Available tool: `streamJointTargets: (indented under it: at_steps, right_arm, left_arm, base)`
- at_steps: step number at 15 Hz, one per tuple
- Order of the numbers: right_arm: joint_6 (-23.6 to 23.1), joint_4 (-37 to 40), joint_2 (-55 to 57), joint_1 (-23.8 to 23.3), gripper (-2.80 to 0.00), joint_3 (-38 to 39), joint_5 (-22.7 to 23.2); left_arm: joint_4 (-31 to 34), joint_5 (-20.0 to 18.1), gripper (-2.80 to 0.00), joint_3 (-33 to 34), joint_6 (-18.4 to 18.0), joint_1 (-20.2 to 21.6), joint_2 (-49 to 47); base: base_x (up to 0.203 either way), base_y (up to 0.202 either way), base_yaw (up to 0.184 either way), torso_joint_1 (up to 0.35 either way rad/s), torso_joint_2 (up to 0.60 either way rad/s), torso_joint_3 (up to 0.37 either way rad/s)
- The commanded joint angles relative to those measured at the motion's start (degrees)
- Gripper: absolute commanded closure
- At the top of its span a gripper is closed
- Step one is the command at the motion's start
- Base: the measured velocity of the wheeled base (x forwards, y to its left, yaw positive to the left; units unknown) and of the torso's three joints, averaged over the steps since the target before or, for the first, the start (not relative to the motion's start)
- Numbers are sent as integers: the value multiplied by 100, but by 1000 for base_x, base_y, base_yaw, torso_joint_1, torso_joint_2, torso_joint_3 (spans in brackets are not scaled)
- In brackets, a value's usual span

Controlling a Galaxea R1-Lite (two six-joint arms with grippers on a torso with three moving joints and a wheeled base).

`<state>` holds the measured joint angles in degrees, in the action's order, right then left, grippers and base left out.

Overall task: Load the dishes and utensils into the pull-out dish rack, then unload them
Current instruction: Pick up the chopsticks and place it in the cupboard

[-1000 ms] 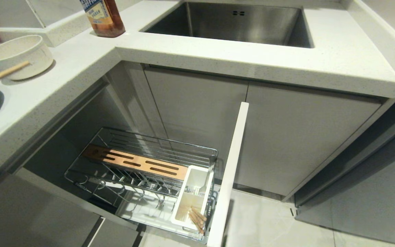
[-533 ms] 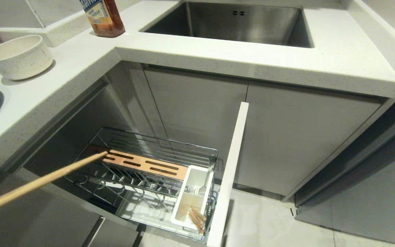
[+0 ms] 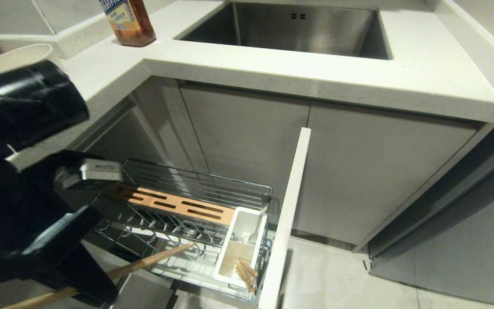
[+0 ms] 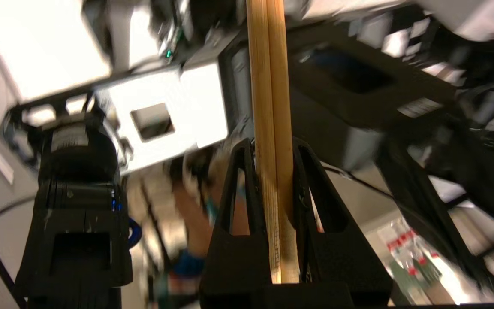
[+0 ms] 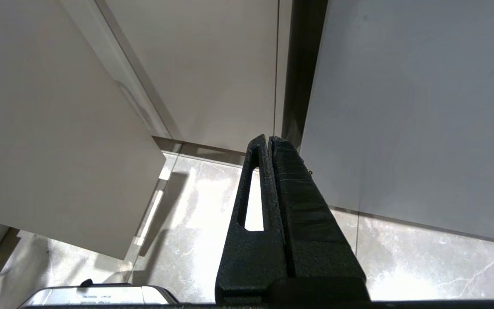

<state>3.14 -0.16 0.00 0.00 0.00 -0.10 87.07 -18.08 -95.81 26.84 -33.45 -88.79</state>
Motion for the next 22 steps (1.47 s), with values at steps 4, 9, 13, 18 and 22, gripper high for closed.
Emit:
streamJointTargets:
  at_steps: [4, 9, 13, 18, 22]
  right_arm:
    - [3, -2, 0, 0, 0, 0, 1]
    - [3, -2, 0, 0, 0, 0, 1]
    - [3, -2, 0, 0, 0, 0, 1]
    - [3, -2, 0, 0, 0, 0, 1]
    - [3, -2, 3, 0, 0, 0, 1]
  left_arm:
    - [-227, -20, 0, 727, 226, -291, -893]
    - [-836, -20, 0, 585, 753, -735, -1155]
    - [-1190, -20, 0, 541, 837, -751, -1409]
    - [-1541, -12, 0, 504, 910, -691, -1976]
    - [-1682, -10, 0, 323, 910, -598, -2409]
  base:
    - [0, 0, 0, 0, 0, 0]
    - [0, 0, 0, 0, 0, 0]
    - [0, 0, 0, 0, 0, 0]
    - [0, 0, 0, 0, 0, 0]
    - [0, 0, 0, 0, 0, 0]
